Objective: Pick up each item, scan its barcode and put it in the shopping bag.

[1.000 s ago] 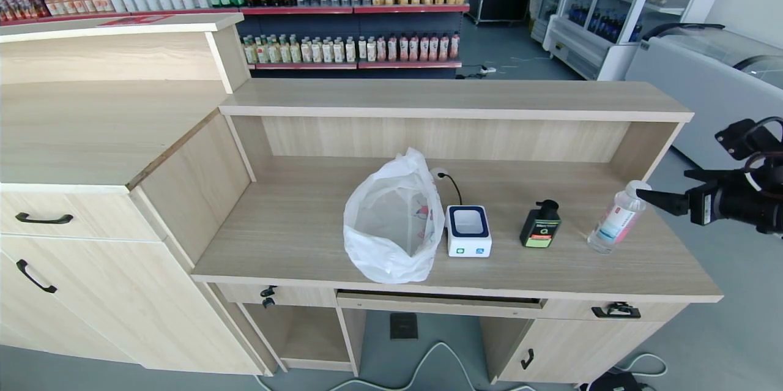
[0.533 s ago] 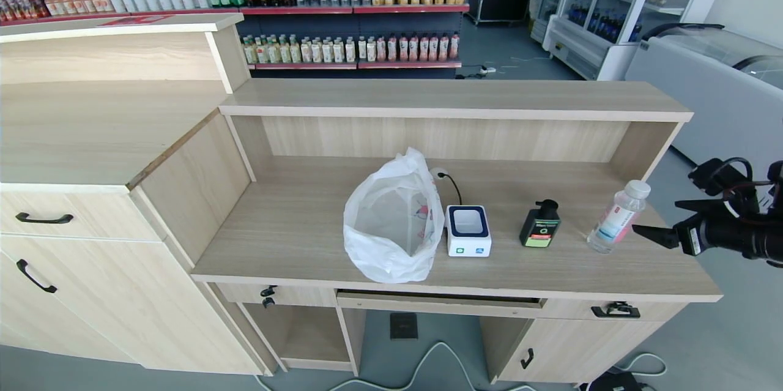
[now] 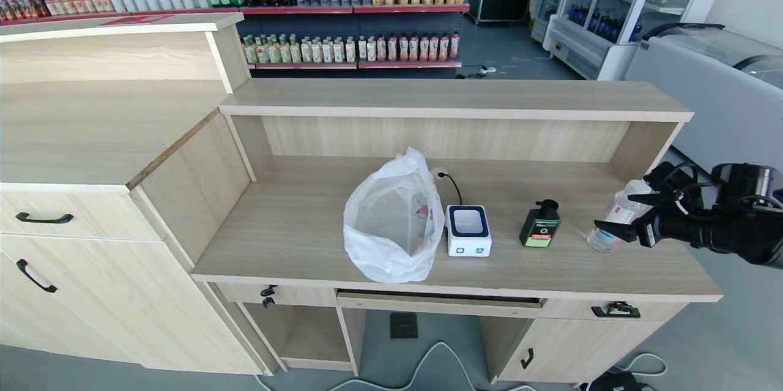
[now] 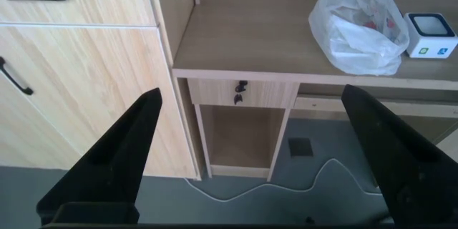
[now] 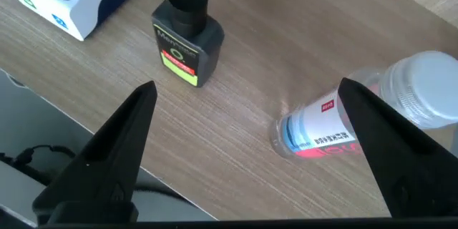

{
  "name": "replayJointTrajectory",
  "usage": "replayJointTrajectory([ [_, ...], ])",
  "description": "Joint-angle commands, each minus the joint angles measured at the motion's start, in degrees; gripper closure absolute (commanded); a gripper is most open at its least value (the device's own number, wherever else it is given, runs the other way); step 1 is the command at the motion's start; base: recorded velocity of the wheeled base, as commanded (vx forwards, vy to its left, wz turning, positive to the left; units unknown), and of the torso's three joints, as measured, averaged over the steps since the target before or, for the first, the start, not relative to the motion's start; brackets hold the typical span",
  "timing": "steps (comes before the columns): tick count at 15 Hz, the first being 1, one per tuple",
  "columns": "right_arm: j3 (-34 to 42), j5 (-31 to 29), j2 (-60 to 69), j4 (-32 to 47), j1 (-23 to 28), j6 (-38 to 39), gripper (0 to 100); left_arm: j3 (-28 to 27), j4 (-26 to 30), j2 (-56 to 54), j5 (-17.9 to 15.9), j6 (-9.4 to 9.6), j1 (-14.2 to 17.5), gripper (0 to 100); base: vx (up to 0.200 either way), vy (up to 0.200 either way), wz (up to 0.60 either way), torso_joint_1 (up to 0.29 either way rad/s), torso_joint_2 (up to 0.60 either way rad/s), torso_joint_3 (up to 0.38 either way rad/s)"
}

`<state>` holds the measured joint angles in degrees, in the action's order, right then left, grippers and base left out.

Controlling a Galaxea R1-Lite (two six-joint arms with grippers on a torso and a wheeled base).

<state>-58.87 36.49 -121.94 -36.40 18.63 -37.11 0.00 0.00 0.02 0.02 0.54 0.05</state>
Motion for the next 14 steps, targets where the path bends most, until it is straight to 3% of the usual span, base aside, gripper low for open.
replayJointTrajectory([
  [1,-1.69,2.10,-3.57,0.19,-1.58,-0.25,0,0.00,0.00,-0.02,-0.02,-0.01,0.04,0,0.000,0.000,0.00,0.000,0.00,0.000],
  [5,-1.51,2.62,-5.32,0.45,-2.63,-4.55,0,0.00,0.00,-0.02,-0.02,-0.01,0.04,0,0.000,0.000,0.00,0.000,0.00,0.000],
  [14,-8.81,3.77,-11.30,1.86,-5.09,-4.73,0,0.00,0.00,-0.02,-0.02,-0.01,0.04,0,0.000,0.000,0.00,0.000,0.00,0.000],
])
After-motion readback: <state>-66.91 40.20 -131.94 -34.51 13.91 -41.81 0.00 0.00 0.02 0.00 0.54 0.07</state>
